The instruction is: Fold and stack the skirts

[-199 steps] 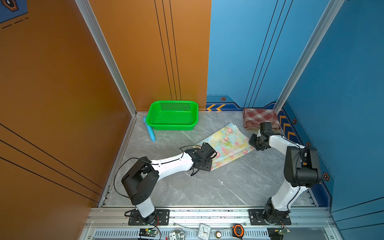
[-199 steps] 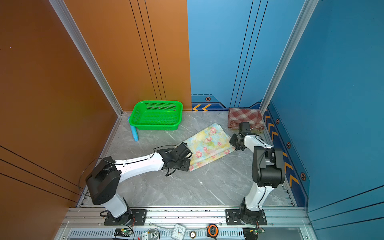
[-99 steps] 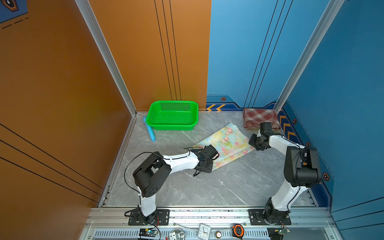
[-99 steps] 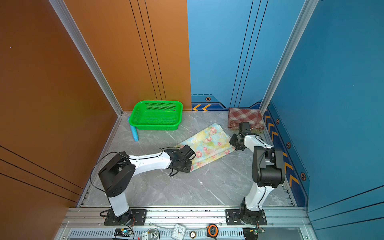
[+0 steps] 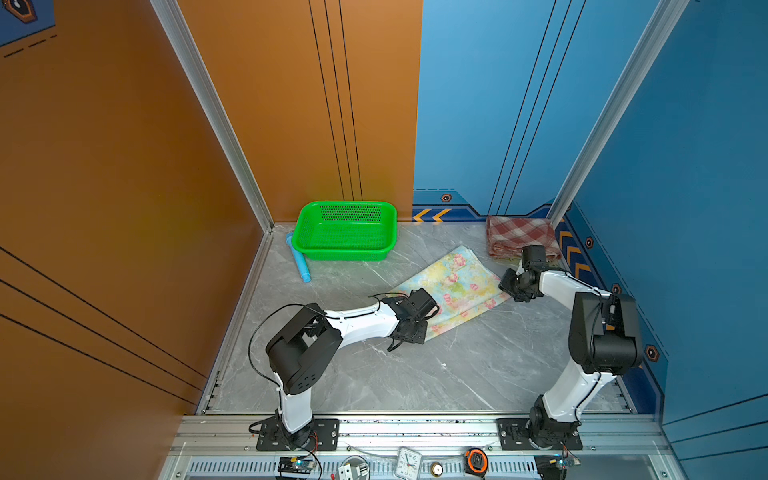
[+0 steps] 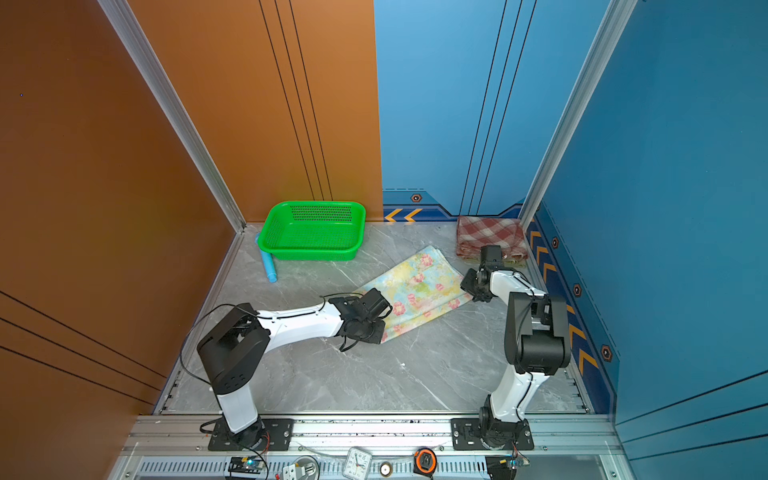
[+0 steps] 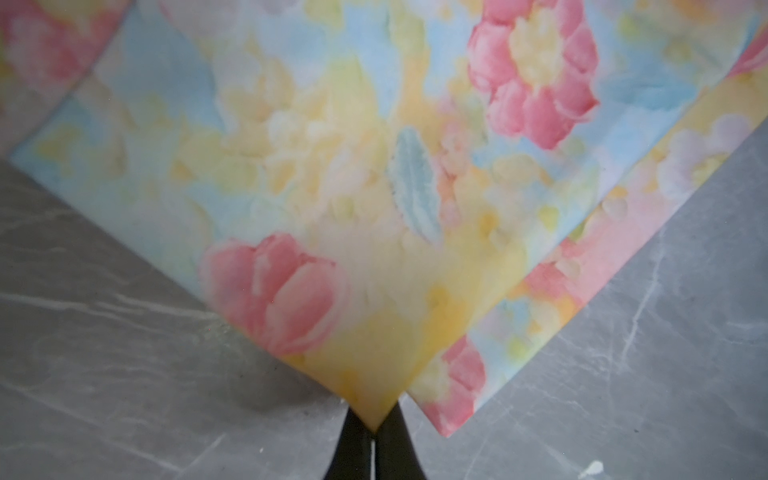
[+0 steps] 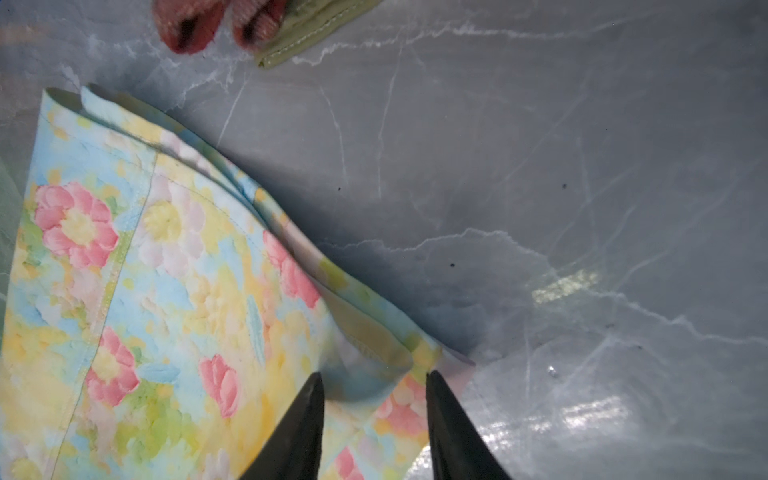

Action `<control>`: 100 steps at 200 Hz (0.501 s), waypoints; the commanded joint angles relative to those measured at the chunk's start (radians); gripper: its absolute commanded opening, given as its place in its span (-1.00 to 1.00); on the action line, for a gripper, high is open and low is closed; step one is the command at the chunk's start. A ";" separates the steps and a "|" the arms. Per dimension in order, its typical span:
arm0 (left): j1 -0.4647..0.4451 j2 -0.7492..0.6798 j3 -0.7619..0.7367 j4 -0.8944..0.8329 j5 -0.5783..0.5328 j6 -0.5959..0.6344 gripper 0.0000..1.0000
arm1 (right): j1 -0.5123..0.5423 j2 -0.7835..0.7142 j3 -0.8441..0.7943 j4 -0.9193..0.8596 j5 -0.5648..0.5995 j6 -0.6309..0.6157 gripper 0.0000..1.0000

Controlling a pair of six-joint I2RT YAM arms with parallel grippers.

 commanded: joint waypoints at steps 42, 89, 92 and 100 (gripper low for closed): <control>0.010 -0.007 0.027 -0.007 0.009 0.012 -1.00 | -0.008 0.071 0.019 0.051 -0.030 0.042 -0.48; 0.013 -0.033 0.046 -0.023 0.007 0.016 -1.00 | -0.005 0.054 0.054 0.058 -0.033 0.058 -0.85; 0.013 -0.036 0.049 -0.027 0.005 0.017 -1.00 | -0.005 0.051 0.058 0.057 -0.034 0.059 -0.85; 0.014 -0.042 0.060 -0.039 0.000 0.021 -1.00 | -0.003 0.048 0.067 0.055 -0.035 0.061 -0.85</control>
